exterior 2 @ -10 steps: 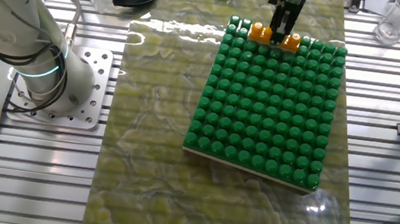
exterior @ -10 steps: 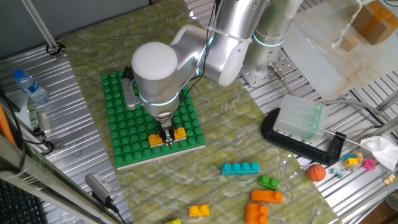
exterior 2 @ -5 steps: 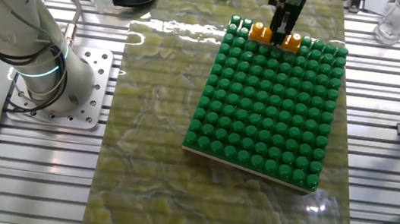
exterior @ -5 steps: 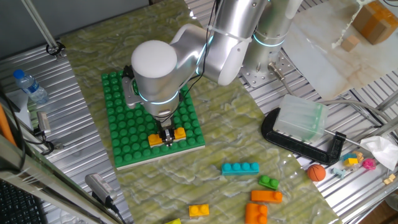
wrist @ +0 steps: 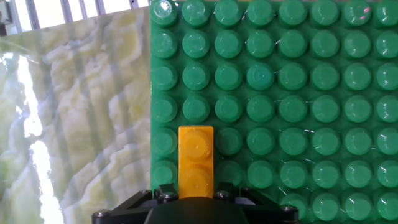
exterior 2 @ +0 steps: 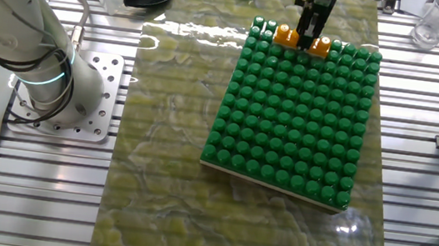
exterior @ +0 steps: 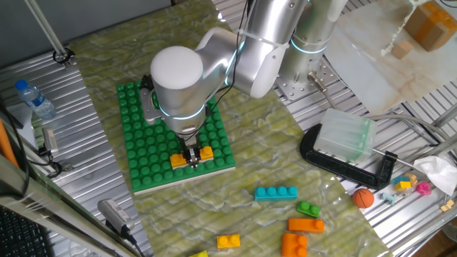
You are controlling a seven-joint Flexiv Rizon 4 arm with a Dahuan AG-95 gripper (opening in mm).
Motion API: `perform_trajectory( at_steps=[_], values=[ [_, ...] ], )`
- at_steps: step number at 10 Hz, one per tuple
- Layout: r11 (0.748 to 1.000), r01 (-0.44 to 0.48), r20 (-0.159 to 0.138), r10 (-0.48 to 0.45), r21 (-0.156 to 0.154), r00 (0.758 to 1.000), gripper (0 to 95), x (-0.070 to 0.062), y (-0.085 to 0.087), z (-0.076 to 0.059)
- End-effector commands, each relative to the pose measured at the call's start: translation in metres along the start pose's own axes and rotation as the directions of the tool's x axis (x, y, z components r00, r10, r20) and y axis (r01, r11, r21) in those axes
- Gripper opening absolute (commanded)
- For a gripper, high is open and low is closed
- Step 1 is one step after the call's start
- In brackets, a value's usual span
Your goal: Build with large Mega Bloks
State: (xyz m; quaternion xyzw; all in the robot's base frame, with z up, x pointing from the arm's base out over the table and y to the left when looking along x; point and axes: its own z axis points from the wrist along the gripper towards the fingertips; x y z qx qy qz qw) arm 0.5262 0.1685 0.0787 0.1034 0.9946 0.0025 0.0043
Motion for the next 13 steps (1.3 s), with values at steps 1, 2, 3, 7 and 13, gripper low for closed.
perform_trajectory(
  at_steps=[1, 2, 3, 7, 13],
  values=[
    [1.000, 0.000, 0.000, 0.000, 0.000, 1.000, 38.0, 0.000, 0.000, -0.001],
    [1.000, 0.000, 0.000, 0.000, 0.000, 1.000, 38.0, 0.000, 0.000, -0.001],
    [1.000, 0.000, 0.000, 0.000, 0.000, 1.000, 38.0, 0.000, 0.000, -0.001],
    [1.000, 0.000, 0.000, 0.000, 0.000, 1.000, 38.0, 0.000, 0.000, -0.001],
    [0.999, 0.053, -0.038, -0.053, 0.008, 0.998, 0.0, 0.038, 0.005, -0.095]
  ],
)
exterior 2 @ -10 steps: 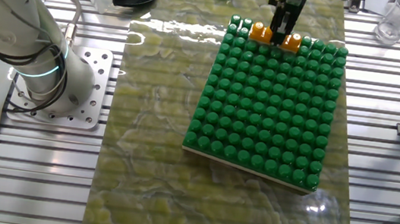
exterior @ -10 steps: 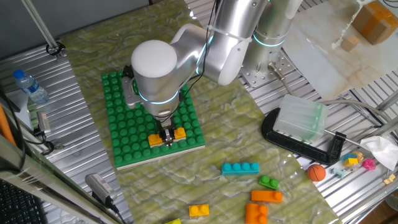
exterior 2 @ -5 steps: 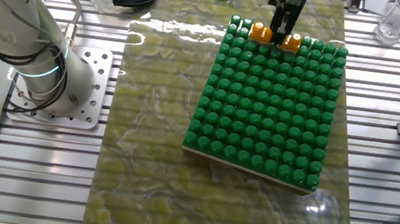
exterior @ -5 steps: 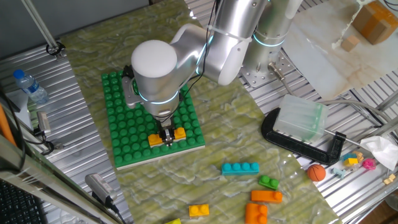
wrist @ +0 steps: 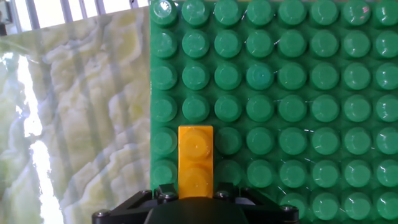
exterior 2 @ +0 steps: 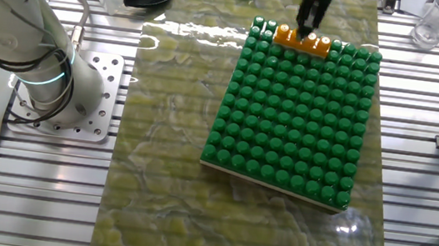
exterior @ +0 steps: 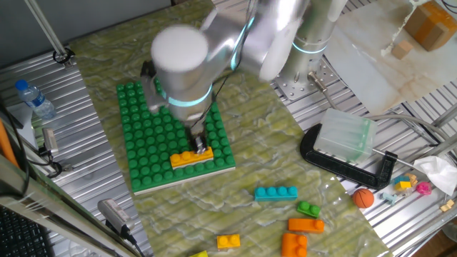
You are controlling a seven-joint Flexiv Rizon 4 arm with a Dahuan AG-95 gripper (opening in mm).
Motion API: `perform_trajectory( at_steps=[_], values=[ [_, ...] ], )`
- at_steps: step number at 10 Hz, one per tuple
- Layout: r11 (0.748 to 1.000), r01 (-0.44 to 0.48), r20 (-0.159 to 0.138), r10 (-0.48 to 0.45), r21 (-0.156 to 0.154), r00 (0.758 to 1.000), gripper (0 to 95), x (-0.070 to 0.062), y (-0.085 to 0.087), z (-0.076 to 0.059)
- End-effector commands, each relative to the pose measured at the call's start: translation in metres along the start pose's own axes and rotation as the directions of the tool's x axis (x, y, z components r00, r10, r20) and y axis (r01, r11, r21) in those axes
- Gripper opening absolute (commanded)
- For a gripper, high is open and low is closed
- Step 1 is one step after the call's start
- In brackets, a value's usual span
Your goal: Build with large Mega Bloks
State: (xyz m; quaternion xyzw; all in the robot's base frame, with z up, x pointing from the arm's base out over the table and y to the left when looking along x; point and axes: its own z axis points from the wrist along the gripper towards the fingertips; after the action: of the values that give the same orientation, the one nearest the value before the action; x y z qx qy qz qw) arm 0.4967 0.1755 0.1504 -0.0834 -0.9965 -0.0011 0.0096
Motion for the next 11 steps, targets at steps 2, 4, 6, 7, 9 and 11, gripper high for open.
perform_trajectory(
  at_steps=[2, 4, 6, 7, 9, 11],
  values=[
    [1.000, 0.019, -0.013, -0.019, 0.005, 1.000, 0.0, 0.006, 0.003, -0.017],
    [1.000, 0.021, -0.013, -0.021, 0.006, 1.000, 0.0, 0.000, 0.003, -0.004],
    [1.000, 0.029, -0.007, -0.029, 0.007, 1.000, 0.0, -0.006, -0.001, 0.008],
    [0.999, 0.037, -0.005, -0.037, 0.007, 0.999, 0.0, -0.009, -0.004, 0.016],
    [0.999, 0.047, -0.005, -0.047, 0.007, 0.999, 0.0, -0.012, -0.007, 0.026],
    [0.999, 0.041, -0.004, -0.041, 0.001, 0.999, 0.0, -0.014, 0.000, 0.036]
  ],
)
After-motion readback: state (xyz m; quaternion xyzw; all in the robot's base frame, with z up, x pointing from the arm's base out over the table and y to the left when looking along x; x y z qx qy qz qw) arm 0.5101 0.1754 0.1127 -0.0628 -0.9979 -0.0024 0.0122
